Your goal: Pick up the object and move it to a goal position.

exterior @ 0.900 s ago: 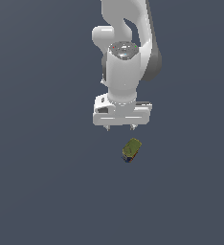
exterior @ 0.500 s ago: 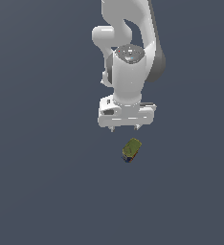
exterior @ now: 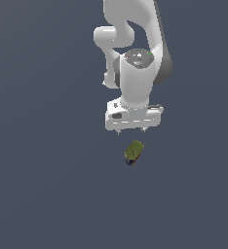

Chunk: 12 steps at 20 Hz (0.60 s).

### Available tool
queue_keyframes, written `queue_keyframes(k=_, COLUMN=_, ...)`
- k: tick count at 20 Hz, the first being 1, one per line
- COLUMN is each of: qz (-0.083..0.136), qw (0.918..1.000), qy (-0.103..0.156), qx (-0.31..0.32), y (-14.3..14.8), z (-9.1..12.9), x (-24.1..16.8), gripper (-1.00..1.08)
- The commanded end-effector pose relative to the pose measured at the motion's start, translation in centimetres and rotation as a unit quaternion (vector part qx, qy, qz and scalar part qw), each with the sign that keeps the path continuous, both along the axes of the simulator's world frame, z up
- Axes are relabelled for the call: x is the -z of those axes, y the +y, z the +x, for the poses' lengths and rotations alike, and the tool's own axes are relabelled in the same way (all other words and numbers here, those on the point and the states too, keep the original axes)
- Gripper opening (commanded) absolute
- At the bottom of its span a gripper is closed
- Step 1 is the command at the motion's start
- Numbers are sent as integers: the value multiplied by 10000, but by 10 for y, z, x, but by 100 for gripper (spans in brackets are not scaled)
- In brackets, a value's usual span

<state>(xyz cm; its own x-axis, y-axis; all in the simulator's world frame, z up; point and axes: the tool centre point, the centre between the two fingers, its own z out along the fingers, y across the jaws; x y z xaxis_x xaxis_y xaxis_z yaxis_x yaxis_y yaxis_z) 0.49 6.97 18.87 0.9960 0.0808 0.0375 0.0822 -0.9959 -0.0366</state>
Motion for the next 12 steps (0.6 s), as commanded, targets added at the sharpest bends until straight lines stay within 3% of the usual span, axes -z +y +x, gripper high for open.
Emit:
queue_keyframes(k=1, qz=1, qw=10000, qy=4, qx=32, y=0, z=0, x=1, gripper=100)
queue_keyframes(k=12, qz=9, qw=9978, qy=62, qx=661, y=4, z=6, x=13, gripper=100)
